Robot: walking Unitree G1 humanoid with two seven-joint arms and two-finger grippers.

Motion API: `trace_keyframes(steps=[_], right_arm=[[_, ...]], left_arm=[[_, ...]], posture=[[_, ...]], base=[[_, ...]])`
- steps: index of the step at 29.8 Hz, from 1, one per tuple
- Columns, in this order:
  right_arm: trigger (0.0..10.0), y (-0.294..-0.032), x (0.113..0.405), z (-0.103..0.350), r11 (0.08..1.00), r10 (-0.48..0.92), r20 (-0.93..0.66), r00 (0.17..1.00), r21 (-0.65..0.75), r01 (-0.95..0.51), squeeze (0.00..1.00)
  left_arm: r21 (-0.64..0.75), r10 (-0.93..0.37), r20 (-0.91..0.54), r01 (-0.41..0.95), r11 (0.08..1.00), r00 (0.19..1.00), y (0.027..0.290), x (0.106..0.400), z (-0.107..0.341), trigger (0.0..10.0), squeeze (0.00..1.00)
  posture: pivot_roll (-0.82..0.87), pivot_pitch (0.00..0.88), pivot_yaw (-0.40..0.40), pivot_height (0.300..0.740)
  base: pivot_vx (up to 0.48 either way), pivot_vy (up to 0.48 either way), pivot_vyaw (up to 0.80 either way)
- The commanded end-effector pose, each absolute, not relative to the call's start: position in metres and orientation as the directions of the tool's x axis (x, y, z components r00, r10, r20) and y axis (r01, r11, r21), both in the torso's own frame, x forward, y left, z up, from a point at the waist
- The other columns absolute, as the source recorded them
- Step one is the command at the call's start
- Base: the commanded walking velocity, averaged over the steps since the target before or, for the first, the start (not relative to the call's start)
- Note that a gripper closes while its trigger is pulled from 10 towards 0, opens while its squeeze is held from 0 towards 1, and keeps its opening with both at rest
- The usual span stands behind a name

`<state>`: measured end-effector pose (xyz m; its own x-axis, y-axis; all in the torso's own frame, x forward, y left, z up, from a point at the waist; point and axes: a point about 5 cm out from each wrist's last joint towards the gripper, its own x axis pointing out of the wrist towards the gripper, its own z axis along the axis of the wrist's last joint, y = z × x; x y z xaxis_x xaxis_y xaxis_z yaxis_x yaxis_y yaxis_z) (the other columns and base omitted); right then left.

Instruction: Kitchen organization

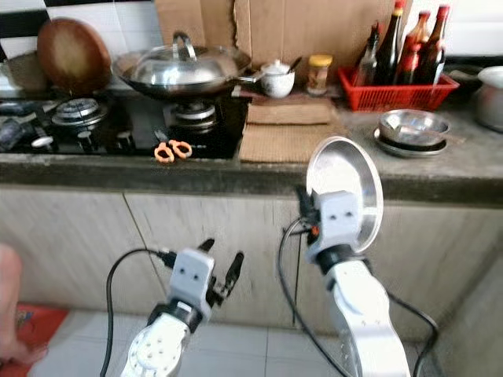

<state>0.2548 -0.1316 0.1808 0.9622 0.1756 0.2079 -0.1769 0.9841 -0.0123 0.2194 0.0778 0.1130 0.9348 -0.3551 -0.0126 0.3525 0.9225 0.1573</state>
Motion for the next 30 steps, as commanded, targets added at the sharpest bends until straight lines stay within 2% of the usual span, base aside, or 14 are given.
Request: trace_keyframes(steps=[1, 15, 22, 30], right_arm=[[0.0, -0.13, 0.253, 0.185, 0.985, 0.17, 0.242, 0.955, -0.013, -0.172, 0.0], [0.0, -0.131, 0.249, 0.175, 0.991, 0.137, 0.211, 0.968, -0.027, -0.135, 0.0], [0.0, -0.132, 0.248, 0.173, 0.993, 0.119, 0.205, 0.972, -0.033, -0.114, 0.0], [0.0, -0.132, 0.248, 0.175, 0.994, 0.103, 0.216, 0.971, -0.044, -0.096, 0.0]], left_arm=[[0.167, -0.35, -0.003, 0.346, 0.923, 0.937, 0.08, 0.222, 0.116, 10.0, 0.0], [0.165, -0.353, -0.005, 0.349, 0.923, 0.936, 0.079, 0.221, 0.116, 10.0, 0.0], [0.163, -0.353, -0.007, 0.35, 0.923, 0.935, 0.079, 0.221, 0.116, 10.0, 0.0], [0.157, -0.357, -0.012, 0.355, 0.922, 0.934, 0.079, 0.221, 0.115, 10.0, 0.0]], posture=[[0.09, 0.0, -0.021, 0.74], [0.09, 0.0, -0.019, 0.74], [0.09, 0.0, -0.017, 0.74], [0.09, 0.0, -0.019, 0.74]], base=[[-0.285, 0.0, 0.0], [-0.283, 0.0, -0.74], [-0.27, 0.0, 0.0], [0.0, 0.0, -0.8]])
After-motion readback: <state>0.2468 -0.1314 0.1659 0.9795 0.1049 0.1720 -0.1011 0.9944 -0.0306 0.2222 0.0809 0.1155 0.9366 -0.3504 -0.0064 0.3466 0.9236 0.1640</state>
